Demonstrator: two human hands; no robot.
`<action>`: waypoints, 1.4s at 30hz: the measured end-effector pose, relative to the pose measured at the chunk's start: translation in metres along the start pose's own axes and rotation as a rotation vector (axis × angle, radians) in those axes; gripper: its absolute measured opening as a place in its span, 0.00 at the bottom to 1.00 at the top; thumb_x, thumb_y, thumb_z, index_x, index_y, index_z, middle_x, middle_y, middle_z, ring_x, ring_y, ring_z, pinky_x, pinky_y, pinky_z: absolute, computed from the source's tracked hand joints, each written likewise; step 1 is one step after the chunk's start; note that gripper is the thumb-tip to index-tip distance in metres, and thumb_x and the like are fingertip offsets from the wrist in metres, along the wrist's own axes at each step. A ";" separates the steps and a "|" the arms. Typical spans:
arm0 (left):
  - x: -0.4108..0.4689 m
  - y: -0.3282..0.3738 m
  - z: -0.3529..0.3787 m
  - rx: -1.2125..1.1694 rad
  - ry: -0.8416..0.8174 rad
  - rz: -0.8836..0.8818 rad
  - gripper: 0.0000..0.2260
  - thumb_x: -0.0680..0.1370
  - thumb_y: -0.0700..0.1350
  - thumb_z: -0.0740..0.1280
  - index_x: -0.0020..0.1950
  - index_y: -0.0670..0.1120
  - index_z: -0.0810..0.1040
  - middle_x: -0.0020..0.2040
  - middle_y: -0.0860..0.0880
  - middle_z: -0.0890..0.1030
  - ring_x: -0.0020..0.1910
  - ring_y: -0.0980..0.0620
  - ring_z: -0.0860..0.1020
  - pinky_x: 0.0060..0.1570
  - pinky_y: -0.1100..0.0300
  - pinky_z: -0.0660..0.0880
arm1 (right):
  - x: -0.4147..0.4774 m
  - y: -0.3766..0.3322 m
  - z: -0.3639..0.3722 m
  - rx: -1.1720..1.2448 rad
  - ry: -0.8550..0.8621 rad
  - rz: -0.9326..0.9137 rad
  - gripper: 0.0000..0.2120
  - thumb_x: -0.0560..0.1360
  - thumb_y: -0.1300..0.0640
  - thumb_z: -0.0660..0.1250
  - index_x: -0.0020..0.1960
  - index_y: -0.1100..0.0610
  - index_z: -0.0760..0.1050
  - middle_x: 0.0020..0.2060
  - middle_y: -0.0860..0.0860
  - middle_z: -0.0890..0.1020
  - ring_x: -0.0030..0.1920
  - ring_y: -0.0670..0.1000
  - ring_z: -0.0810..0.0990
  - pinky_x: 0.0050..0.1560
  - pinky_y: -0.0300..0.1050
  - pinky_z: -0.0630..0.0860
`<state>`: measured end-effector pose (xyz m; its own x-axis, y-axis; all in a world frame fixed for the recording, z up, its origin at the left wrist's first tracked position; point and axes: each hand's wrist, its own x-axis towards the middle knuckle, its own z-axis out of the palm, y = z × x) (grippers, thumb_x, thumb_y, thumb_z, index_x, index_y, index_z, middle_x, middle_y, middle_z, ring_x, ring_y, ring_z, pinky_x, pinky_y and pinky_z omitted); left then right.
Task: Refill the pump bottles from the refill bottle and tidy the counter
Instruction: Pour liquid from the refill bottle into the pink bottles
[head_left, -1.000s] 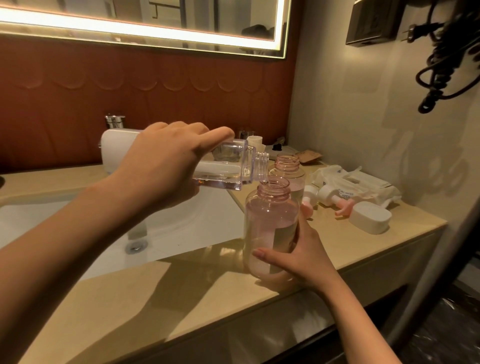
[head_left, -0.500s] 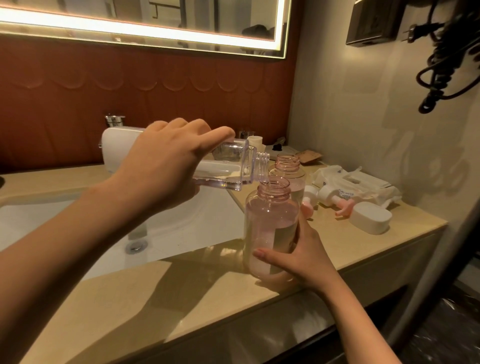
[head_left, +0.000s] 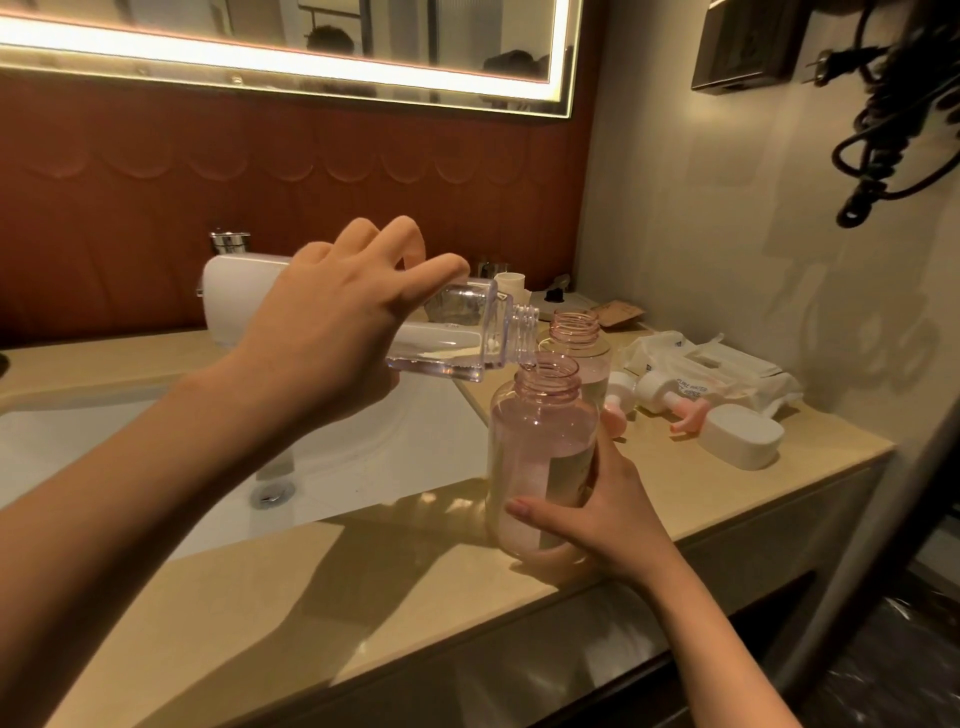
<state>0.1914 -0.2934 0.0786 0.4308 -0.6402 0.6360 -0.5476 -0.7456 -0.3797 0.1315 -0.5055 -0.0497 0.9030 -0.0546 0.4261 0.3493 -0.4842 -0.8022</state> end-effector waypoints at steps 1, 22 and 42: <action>0.000 0.000 0.000 0.002 -0.001 0.000 0.36 0.61 0.37 0.77 0.66 0.48 0.69 0.56 0.41 0.73 0.47 0.44 0.70 0.38 0.57 0.62 | 0.000 0.000 0.000 -0.001 0.000 0.001 0.39 0.52 0.34 0.72 0.61 0.38 0.62 0.57 0.32 0.72 0.58 0.30 0.70 0.56 0.25 0.68; 0.000 0.000 0.000 0.000 -0.017 -0.003 0.37 0.58 0.36 0.78 0.65 0.47 0.70 0.52 0.39 0.72 0.43 0.49 0.60 0.35 0.56 0.60 | 0.000 -0.003 0.000 0.004 0.004 -0.011 0.38 0.52 0.35 0.73 0.59 0.36 0.62 0.55 0.30 0.71 0.56 0.26 0.69 0.52 0.21 0.66; 0.000 0.000 -0.002 0.008 -0.027 -0.002 0.38 0.58 0.36 0.78 0.66 0.47 0.69 0.52 0.40 0.72 0.43 0.50 0.59 0.35 0.56 0.61 | 0.001 -0.002 0.001 -0.014 -0.009 0.005 0.40 0.51 0.33 0.72 0.60 0.35 0.60 0.57 0.30 0.69 0.56 0.24 0.67 0.52 0.19 0.65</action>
<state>0.1903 -0.2931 0.0802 0.4514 -0.6434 0.6183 -0.5407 -0.7484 -0.3840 0.1316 -0.5043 -0.0485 0.9068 -0.0491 0.4186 0.3416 -0.4962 -0.7982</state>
